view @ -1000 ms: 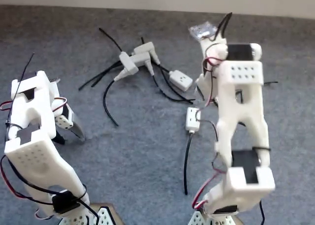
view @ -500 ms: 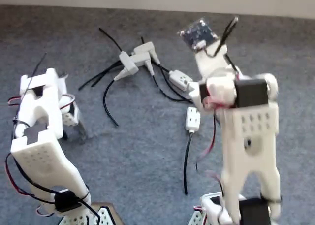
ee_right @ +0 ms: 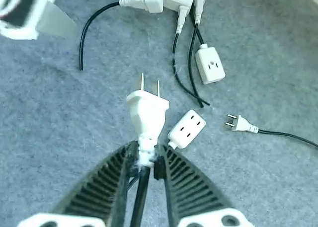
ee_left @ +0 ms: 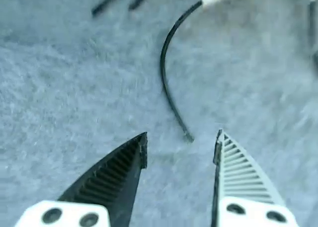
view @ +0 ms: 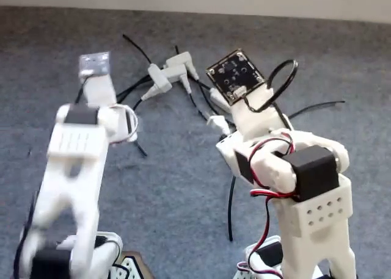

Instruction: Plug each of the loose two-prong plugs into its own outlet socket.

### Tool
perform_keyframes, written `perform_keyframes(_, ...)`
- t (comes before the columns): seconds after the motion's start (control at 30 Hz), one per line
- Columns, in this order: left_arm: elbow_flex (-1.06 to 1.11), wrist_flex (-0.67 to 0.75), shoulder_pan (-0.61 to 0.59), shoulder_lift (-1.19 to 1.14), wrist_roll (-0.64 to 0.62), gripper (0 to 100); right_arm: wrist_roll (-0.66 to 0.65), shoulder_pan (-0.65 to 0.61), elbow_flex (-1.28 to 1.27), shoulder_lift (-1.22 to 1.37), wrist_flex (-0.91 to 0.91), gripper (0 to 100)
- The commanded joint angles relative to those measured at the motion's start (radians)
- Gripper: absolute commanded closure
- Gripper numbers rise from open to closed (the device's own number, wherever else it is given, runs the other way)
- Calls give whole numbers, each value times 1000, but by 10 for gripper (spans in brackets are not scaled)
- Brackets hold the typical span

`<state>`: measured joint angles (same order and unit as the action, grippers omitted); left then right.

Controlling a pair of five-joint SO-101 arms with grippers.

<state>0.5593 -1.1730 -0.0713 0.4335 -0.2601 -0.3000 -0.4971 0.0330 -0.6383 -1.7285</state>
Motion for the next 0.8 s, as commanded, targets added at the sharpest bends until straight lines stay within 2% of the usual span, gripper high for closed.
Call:
perform_keyframes(0.0, 302, 247, 16, 440, -153, 766, 9, -15, -33, -21, -22, 993)
perform_keyframes(0.17, 641, 511, 22, 825, -313, 766, 8, -16, -133, -8, 35, 993)
perform_keyframes(0.23, 762, 582, 61, 967, -341, 766, 8, -16, -163, 27, 58, 993)
perform_keyframes(0.33, 924, 649, 157, 1175, -311, 768, 8, -38, -176, 113, 90, 993)
perform_keyframes(0.47, 1073, 675, 257, 1412, -229, 768, 15, -159, -176, 213, 119, 993)
perform_keyframes(0.6, 1098, 683, 321, 1360, -196, 768, 15, -239, -174, 234, 125, 993)
perform_keyframes(0.77, 1107, 683, 374, 1353, -195, 768, 15, -252, -173, 229, 127, 993)
